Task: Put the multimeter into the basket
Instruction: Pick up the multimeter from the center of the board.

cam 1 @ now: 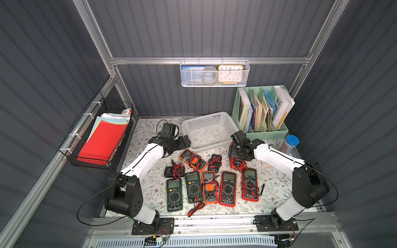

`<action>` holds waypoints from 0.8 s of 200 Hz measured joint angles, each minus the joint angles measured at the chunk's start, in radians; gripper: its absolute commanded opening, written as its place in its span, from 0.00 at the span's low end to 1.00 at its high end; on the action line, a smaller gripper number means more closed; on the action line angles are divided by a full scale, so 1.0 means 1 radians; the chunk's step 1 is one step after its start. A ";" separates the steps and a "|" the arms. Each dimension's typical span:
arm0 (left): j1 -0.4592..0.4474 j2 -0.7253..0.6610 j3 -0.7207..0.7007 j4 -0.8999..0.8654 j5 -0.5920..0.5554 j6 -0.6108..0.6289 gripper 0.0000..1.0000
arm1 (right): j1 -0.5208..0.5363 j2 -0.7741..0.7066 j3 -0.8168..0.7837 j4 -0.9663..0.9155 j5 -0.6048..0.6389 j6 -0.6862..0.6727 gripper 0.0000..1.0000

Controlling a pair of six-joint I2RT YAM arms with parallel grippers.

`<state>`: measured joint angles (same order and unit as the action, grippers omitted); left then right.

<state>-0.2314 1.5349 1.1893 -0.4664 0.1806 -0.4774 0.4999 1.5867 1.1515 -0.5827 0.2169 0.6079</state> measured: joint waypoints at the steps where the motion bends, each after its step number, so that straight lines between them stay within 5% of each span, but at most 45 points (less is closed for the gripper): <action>1: 0.000 0.000 0.000 0.000 0.000 0.000 0.99 | 0.000 -0.002 0.000 -0.001 0.000 0.000 0.49; 75: -0.006 0.000 0.070 -0.017 0.008 0.000 0.99 | 0.000 -0.116 0.088 -0.061 -0.035 -0.047 0.49; 160: -0.008 0.027 0.095 -0.035 -0.006 0.008 0.99 | 0.000 0.256 0.667 -0.042 -0.089 -0.148 0.48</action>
<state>-0.2398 1.5616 1.2846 -0.5014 0.1745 -0.4694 0.5003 1.8423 1.8183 -0.6243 0.1280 0.4603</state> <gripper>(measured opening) 0.992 0.841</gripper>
